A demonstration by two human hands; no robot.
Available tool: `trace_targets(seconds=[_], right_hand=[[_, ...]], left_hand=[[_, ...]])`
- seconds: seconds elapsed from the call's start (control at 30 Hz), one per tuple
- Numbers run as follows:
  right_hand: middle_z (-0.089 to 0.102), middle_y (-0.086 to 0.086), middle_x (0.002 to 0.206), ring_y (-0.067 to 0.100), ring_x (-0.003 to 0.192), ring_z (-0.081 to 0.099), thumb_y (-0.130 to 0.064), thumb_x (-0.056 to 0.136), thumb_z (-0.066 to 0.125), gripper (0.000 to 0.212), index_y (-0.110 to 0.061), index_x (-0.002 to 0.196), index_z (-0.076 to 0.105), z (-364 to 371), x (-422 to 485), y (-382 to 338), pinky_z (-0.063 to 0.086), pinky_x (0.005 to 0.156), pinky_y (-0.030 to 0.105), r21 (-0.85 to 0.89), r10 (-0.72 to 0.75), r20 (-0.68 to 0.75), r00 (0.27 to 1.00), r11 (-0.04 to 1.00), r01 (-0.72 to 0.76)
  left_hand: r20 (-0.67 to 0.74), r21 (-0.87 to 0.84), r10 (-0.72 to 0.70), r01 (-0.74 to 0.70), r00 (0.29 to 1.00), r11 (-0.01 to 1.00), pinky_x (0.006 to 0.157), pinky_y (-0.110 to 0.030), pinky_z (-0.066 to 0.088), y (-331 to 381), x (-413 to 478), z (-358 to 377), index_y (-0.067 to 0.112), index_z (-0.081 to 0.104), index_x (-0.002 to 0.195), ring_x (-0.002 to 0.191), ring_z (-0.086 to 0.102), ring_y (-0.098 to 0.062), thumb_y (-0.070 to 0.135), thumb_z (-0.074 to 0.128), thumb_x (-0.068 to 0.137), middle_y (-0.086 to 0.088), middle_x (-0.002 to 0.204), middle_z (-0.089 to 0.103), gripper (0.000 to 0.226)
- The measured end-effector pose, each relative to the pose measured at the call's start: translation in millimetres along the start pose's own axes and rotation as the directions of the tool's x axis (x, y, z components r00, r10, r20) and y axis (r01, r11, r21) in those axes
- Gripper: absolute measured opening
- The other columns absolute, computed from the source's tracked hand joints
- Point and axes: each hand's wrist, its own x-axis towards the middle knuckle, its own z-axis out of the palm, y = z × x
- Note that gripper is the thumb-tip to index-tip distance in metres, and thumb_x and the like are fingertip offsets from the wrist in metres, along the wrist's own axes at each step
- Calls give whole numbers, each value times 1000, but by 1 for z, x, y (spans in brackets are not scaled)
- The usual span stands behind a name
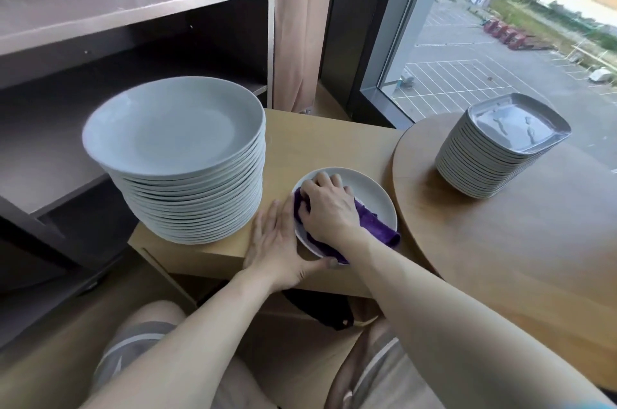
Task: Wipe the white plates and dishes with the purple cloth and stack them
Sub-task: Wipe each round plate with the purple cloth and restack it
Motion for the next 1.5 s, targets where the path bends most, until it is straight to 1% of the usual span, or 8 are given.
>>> trace_targets(seconds=[0.13,0.27,0.43,0.7,0.93,1.2,1.3,1.5], right_hand=[[53,7,128,33,119,44,-32,96,49,28,-24,121,58,-3,14,12,37,91,49,-120,56,-26,998,991,-58],[50,9,129,35,121,43,-30,95,49,31,-24,125,60,-13,17,38,37,95,52,-266,210,-22,977,941,-208],[52,8,123,32,119,45,-23,95,49,29,-18,121,61,-28,0,54,37,96,51,-384,189,59,980,911,-152],[53,-1,96,25,105,50,-24,86,52,5,-23,88,57,-48,-42,59,34,86,40,-221,128,245,961,972,-73],[45,-13,88,18,95,44,-35,84,58,8,-33,77,56,-43,-49,46,34,82,37,22,-3,351,936,1000,-6],[46,-9,90,21,92,42,-32,91,54,10,-30,82,55,-26,-24,17,29,76,39,109,-141,263,955,987,116],[46,-7,92,22,94,41,-34,94,52,10,-27,87,55,-18,-12,11,29,75,39,107,-128,202,971,988,108],[51,-1,113,27,109,44,-37,94,52,16,-25,103,57,-8,11,18,32,78,40,7,-31,39,999,1000,31]], left_hand=[[17,27,-15,15,1000,1000,126,-44,-11,1,-1,0,28,-28,157,152,-27,-8,108,42,54,5,171,-15,148],[25,15,-32,31,999,999,124,-40,-19,0,-3,-2,34,-33,153,147,-34,-3,108,39,53,8,170,-17,144],[14,20,-45,45,999,999,122,-36,-22,0,-2,-1,38,-35,150,140,-39,1,106,42,52,8,170,-15,142],[35,35,-53,52,998,998,125,-39,-16,1,-4,-4,38,-35,150,141,-34,2,106,39,53,6,170,-15,139],[31,31,-55,54,998,998,126,-41,-14,1,-1,-4,36,-34,151,154,-24,-11,113,28,42,3,171,-14,147],[26,22,3,-4,1000,1000,125,-41,-18,-7,5,2,34,-33,152,154,-23,-9,110,32,52,3,172,-11,142],[12,32,16,-16,1000,999,125,-41,-17,-8,5,4,33,-29,154,153,-26,-7,111,34,54,8,171,-15,142],[25,-8,-23,23,999,1000,116,-30,-26,-6,4,4,46,-38,147,139,-42,4,110,41,51,13,170,-16,140]])
